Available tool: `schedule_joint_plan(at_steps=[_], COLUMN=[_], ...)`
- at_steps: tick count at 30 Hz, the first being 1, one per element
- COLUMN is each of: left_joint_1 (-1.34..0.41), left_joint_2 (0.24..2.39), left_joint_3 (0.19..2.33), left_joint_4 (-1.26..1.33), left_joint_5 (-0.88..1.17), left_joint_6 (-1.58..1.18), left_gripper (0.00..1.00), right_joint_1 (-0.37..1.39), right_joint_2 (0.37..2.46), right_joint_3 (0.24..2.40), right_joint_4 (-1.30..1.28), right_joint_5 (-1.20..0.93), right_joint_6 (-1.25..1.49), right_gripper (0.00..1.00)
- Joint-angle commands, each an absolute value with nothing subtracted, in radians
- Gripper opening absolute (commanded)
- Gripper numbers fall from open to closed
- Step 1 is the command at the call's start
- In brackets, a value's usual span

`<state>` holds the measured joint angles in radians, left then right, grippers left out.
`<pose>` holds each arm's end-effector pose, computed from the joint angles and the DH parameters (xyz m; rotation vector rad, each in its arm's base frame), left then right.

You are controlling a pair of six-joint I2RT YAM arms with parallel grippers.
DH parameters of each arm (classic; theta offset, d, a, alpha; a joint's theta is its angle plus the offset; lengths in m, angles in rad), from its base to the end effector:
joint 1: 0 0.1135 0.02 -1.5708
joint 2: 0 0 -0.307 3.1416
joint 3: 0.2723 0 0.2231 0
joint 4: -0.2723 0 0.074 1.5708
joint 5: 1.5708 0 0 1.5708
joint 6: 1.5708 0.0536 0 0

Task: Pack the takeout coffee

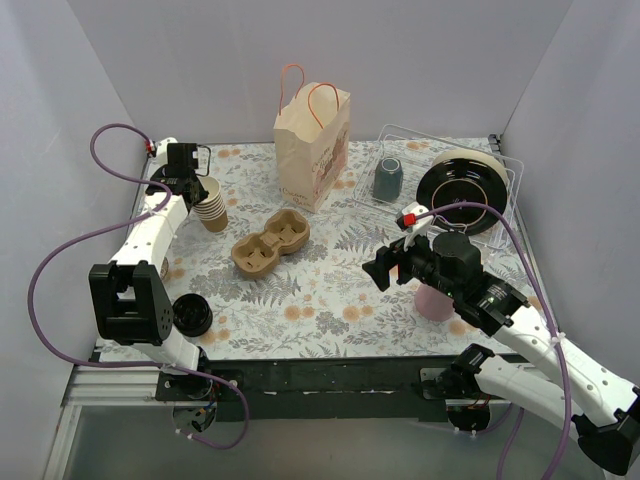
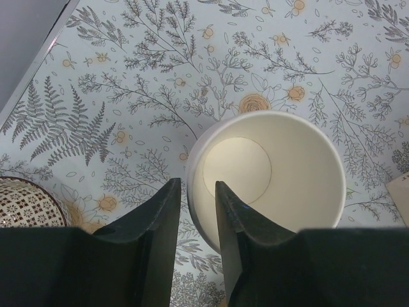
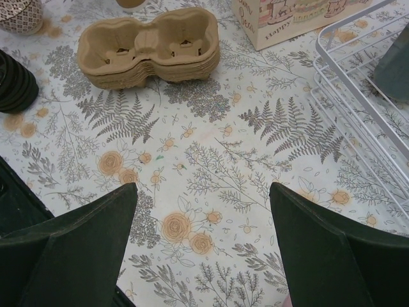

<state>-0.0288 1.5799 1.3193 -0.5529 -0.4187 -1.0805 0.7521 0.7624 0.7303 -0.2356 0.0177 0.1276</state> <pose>0.3308 0.0123 0.3337 -1.3166 1.8831 -0.0662 0.1012 0.0934 0.3449 -0.5657 1.7937 0.5957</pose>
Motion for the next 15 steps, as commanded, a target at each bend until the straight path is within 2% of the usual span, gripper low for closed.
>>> schedule_joint_plan(at_steps=[1,3,8,13,15], left_joint_1=[-0.028,-0.026,-0.028,-0.028,-0.028], left_joint_2=[1.542,1.543,1.546,1.555,1.557], left_joint_3=[1.327,1.331,1.35,1.381,1.385], left_joint_4=[-0.541,-0.543,-0.545,-0.555,-0.555], left_joint_5=[-0.428,-0.429,-0.436,-0.423,-0.419], left_joint_6=[-1.069,-1.069,-1.069,-1.068,-1.065], left_gripper=[0.28,0.28,0.37,0.36,0.33], right_joint_1=[0.75,0.75,0.75,0.752,0.75], right_joint_2=[0.764,0.762,0.761,0.765,0.765], right_joint_3=[0.75,0.749,0.744,0.746,0.746], right_joint_4=[-0.204,-0.206,-0.207,-0.204,-0.204], right_joint_5=[0.009,0.009,0.011,0.012,0.012], right_joint_6=[0.118,0.115,0.115,0.114,0.112], right_gripper=[0.92,0.92,0.92,0.92,0.92])
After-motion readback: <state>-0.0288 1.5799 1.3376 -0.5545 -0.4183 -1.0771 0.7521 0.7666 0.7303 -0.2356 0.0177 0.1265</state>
